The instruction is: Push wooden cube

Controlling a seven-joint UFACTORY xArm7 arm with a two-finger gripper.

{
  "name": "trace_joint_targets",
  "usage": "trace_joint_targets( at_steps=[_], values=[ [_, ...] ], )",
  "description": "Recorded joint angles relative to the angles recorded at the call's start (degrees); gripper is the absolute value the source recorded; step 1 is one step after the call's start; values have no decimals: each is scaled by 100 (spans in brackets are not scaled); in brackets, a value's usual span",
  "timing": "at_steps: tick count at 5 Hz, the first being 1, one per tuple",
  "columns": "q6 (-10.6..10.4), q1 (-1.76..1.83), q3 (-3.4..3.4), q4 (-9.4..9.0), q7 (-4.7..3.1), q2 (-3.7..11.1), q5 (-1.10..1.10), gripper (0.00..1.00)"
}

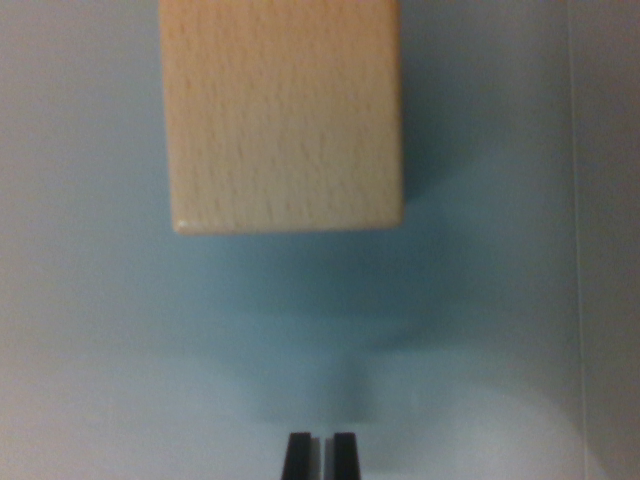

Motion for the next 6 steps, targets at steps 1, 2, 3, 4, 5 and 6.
trace_joint_targets(
  at_steps=[1, 2, 3, 4, 5, 6],
  values=[
    [16, -1, 4, 37, 6, 21, -1, 100],
    [16, -1, 4, 37, 6, 21, -1, 100],
    [50, -4, 13, 118, 19, 67, -3, 100],
    [50, -4, 13, 118, 19, 67, -3, 100],
    [102, -7, 27, 240, 39, 136, -6, 100],
    [102, -7, 27, 240, 39, 136, -6, 100]
  ],
)
